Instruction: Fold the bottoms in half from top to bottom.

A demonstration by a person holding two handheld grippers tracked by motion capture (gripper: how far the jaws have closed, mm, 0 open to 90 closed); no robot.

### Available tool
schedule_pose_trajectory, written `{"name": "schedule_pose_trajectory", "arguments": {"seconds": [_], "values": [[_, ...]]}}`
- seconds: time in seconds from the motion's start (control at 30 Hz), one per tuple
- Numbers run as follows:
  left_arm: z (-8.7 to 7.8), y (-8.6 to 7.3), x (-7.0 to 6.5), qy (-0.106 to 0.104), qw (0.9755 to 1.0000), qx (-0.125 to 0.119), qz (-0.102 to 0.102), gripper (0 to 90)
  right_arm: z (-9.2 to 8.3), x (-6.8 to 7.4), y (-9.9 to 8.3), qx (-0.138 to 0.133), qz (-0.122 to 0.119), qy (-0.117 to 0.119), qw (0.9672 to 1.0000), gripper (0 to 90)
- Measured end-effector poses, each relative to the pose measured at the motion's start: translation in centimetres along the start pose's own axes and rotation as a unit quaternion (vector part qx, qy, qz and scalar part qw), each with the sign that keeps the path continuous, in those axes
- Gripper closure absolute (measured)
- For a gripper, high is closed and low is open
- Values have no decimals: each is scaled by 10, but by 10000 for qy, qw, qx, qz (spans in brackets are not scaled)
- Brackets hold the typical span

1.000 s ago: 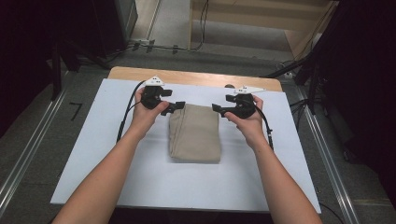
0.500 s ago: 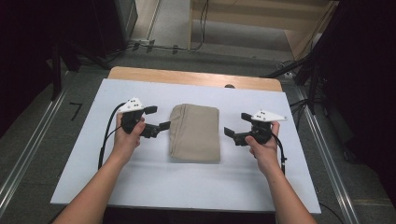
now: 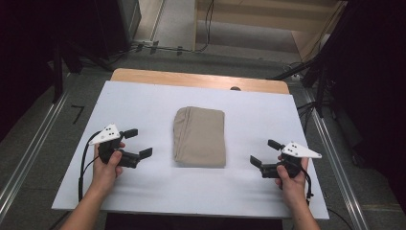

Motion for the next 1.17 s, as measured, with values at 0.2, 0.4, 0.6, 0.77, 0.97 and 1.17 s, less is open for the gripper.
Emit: {"name": "schedule_pose_trajectory", "arguments": {"seconds": [0.2,0.4,0.6,0.77,0.97,1.17], "values": [[-21,-11,-9,-2,10000,-82,-23,0,-19,-9,-17,35,66,-84,9999,0],[-39,-28,-13,85,9999,89,70,0,-41,-17,-33,72,136,-201,9997,0],[-66,-37,-10,212,9997,12,120,0,-58,-27,-44,109,63,-287,9995,0],[-82,-46,2,471,9989,55,25,0,-66,-40,-50,98,133,-438,9989,0],[-80,-51,8,494,9986,89,-164,0,-63,-43,-53,130,120,-448,9988,0],[-79,-51,9,496,9986,74,-185,0,-63,-43,-53,155,147,-399,9990,0]]}}
Point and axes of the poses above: each handheld gripper's, and its own axes: z roughly forward along the jaws, y roughly out of its top, x roughly to its left, the point moved 6 cm from there along z, roughly forward along the jaws, and after that the axes turned 13 degrees about -y, right-handed, at the moved point
